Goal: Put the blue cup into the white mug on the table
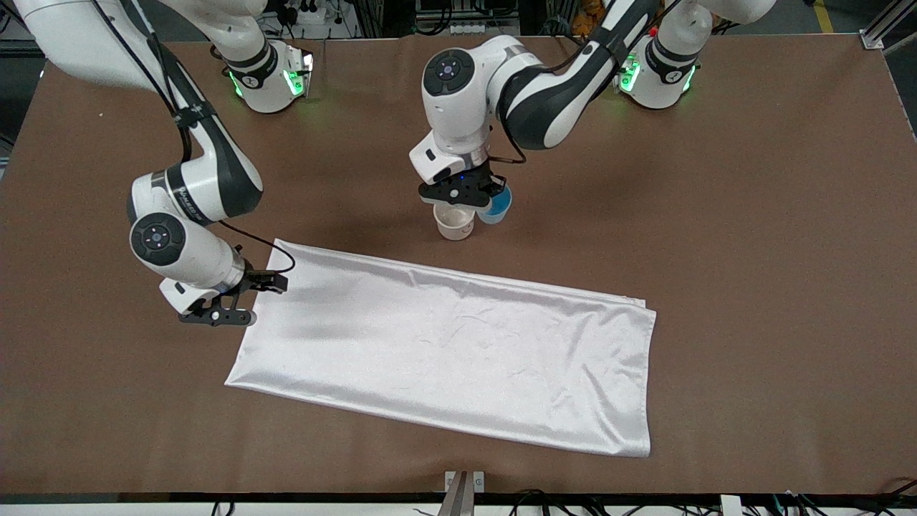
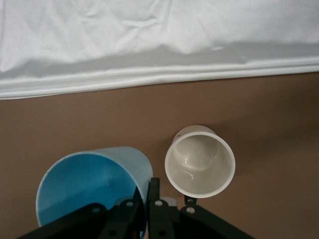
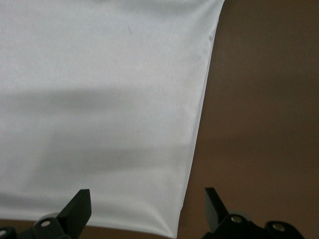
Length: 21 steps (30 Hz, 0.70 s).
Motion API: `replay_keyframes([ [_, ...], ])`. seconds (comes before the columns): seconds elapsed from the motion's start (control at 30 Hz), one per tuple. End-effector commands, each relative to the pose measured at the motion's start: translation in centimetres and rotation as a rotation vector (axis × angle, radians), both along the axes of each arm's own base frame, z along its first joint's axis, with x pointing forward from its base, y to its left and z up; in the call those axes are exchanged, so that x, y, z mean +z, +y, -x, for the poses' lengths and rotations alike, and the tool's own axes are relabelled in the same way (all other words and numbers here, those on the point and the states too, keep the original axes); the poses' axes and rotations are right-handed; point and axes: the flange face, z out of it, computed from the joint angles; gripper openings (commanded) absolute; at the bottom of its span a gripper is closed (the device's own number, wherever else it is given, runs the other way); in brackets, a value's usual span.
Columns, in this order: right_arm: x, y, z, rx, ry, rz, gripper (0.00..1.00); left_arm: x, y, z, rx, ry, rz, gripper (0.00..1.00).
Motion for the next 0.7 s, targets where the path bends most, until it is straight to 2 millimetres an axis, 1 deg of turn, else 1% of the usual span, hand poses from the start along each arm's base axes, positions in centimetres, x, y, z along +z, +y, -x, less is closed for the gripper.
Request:
replay_keyframes([
  [0.0, 2.3, 0.6, 6.3, -0.008, 0.013, 0.028, 1.0, -0.4, -1.7, 1.4, 0.032, -0.058, -0.027, 0.0],
  [0.17, 2.6, 0.6, 10.4, 0.01, 0.018, 0.082, 1.0, -2.6, -3.1, 2.9, 0.043, -0.044, -0.043, 0.0],
  [0.2, 2.9, 0.5, 10.9, 0.012, 0.014, 0.091, 1.0, -2.6, -3.6, 3.3, 0.049, -0.048, -0.04, 0.0],
  [0.27, 3.8, 0.4, 11.5, 0.02, 0.006, 0.105, 1.0, -3.4, -4.3, 3.8, 0.055, -0.05, -0.036, 0.0],
  [0.33, 4.8, 0.3, 11.9, 0.019, 0.004, 0.114, 1.0, -3.9, -4.7, 4.1, 0.061, -0.054, -0.029, 0.0],
  [0.43, 5.7, 0.4, 12.0, 0.033, 0.03, 0.094, 1.0, -4.2, -5.2, 3.8, 0.076, -0.058, -0.012, 0.0],
  [0.57, 8.6, -0.4, 11.5, 0.06, 0.038, 0.043, 1.0, -4.2, -6.1, 2.9, 0.091, -0.062, 0.009, 0.0],
  [0.67, 11.2, -1.9, 10.6, 0.064, 0.059, 0.032, 1.0, -4.5, -6.5, 2.5, 0.106, -0.063, 0.017, 0.0],
])
